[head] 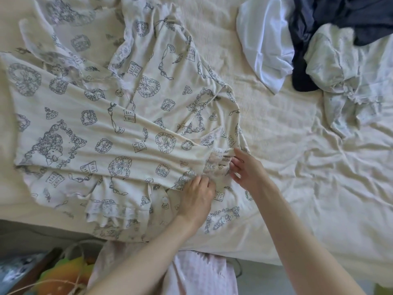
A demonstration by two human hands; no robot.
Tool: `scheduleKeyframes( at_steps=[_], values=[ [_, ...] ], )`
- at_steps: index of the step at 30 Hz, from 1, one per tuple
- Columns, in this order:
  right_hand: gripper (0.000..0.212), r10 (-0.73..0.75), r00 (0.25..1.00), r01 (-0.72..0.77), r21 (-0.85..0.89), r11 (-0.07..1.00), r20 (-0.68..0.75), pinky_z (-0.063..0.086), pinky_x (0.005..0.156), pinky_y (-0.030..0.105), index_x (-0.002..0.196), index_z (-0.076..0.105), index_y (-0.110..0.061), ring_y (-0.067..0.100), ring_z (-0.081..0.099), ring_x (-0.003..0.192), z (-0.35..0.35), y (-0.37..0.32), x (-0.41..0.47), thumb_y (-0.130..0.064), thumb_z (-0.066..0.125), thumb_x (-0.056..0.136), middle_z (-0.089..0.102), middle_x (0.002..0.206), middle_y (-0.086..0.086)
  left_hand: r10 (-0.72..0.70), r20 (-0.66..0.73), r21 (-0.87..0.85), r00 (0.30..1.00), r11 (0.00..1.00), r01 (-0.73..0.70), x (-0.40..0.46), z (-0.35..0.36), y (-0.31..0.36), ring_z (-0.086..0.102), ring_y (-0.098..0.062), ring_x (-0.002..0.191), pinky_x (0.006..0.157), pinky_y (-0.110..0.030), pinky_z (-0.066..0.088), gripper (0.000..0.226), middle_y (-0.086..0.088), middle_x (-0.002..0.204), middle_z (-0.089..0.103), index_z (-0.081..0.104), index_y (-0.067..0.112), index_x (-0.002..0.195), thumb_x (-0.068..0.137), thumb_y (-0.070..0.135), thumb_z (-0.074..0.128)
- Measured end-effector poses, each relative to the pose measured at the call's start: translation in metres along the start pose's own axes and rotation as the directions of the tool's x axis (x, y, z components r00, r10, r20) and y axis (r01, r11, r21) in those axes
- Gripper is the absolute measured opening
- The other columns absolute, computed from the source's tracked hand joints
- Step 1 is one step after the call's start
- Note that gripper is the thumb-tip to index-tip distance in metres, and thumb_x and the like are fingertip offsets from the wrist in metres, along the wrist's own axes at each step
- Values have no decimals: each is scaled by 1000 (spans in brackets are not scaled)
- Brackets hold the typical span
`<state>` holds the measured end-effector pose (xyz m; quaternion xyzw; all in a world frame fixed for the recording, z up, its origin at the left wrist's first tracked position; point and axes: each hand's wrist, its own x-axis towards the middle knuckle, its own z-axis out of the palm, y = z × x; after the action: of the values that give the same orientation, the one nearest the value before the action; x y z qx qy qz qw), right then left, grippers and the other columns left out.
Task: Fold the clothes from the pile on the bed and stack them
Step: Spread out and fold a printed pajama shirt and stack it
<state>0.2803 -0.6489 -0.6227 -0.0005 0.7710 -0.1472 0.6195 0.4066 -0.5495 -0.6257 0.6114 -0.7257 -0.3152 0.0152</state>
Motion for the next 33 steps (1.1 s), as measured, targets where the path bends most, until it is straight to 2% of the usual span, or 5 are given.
scheduleKeyframes(
  at_steps=[5, 12, 27, 30, 33],
  values=[
    [6, -17, 1000, 17, 14, 1000, 2, 41, 59, 23, 92, 62, -12, 12, 55, 63, 8, -17, -1, -17, 63, 89, 62, 73, 0, 99, 96, -45, 990, 994, -95, -30, 5, 2, 62, -18, 65, 59, -21, 49, 36, 0, 70, 63, 66, 15, 68, 39, 5, 85],
    [14, -183, 982, 145, -444, 884, -43, 38, 52, 25, 80, 58, -8, 15, 48, 57, 22, -13, 1, -14, 70, 82, 54, 75, 9, 152, 221, 59, 963, 984, -169, -25, 4, -8, 60, -14, 62, 58, -18, 46, 36, 3, 67, 61, 67, 20, 65, 34, 17, 84],
    [22, -286, 954, 299, 340, 891, -88, 48, 61, 21, 102, 60, -15, 11, 63, 76, 3, 3, -6, 3, 55, 90, 66, 99, 4, 251, 136, 68, 958, 963, -262, -27, 6, -12, 59, -14, 65, 57, -20, 44, 25, 5, 71, 61, 66, 22, 64, 51, 6, 50],
    [22, -441, 880, 432, -84, 898, -176, 52, 78, 29, 113, 59, -8, 16, 61, 92, 8, 7, -5, -5, 56, 91, 63, 114, 9, 260, 112, 53, 959, 962, -267, -31, 5, -13, 60, -17, 69, 61, -23, 45, 27, 3, 76, 62, 67, 20, 71, 58, 6, 47],
    [20, -851, 522, 641, -632, 436, -58, 47, 90, 38, 109, 64, -3, 24, 57, 104, 16, 22, -13, -5, 54, 92, 58, 112, 8, 253, -38, 22, 967, 967, -253, -32, 2, -15, 60, -21, 78, 73, -30, 38, 29, -1, 83, 63, 67, 16, 78, 69, 1, 43]
  ],
)
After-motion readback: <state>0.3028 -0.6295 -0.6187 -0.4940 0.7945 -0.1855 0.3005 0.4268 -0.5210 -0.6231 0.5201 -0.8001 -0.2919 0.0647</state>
